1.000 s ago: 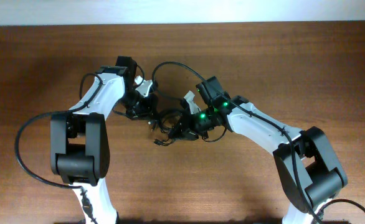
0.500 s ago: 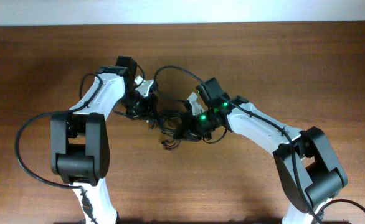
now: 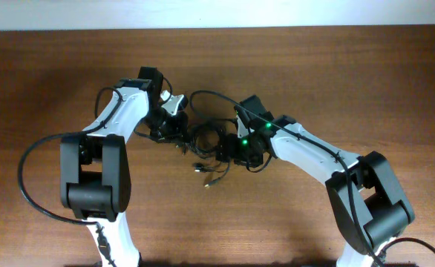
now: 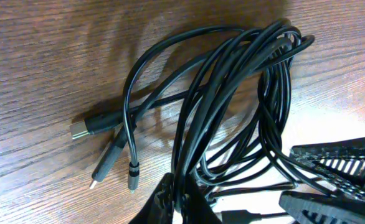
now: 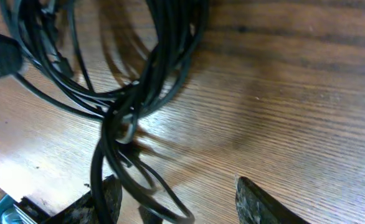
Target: Untangle cables
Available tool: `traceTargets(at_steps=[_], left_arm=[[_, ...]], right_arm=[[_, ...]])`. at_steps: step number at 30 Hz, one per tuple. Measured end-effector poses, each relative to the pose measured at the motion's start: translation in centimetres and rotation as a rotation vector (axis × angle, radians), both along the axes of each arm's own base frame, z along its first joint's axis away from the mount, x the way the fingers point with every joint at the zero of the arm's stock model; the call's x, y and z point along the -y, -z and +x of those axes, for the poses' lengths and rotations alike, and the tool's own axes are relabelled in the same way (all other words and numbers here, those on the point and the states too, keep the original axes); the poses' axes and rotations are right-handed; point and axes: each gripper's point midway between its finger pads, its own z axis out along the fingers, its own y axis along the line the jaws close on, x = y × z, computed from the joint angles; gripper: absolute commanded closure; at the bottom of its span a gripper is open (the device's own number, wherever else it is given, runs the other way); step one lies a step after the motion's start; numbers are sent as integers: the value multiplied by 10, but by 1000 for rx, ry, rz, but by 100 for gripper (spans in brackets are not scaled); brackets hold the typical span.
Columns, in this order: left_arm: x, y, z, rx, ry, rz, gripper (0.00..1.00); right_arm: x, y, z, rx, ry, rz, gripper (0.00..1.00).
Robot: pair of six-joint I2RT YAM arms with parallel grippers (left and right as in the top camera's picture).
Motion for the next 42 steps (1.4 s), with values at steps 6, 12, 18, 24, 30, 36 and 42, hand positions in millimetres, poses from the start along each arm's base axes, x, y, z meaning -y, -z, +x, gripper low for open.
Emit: traceTargets(at_steps=[6,12,18,24,30,36,42], left_arm=[[0,0,0,0,0,0,93],[0,0,0,0,0,1,93],[0,0,0,0,0,0,92],[0,0,0,0,0,1,92],[0,0,0,1,0,0,91],[0,0,0,1,0,1,91],[0,0,0,1,0,1,91]], right_arm=[[-26,2,-19,24,-78,9,41],[-76,-9,-37,103,-164,87,30],[-100,-17,-62,92,-246,154,18],[-81,-58,-48,-8,-211,329,4],[-37,-19,-31,41,-84,27,1],[-31,-15,-16,115,-53,-29,2],[-72,-19,-25,199,-132,36,2]])
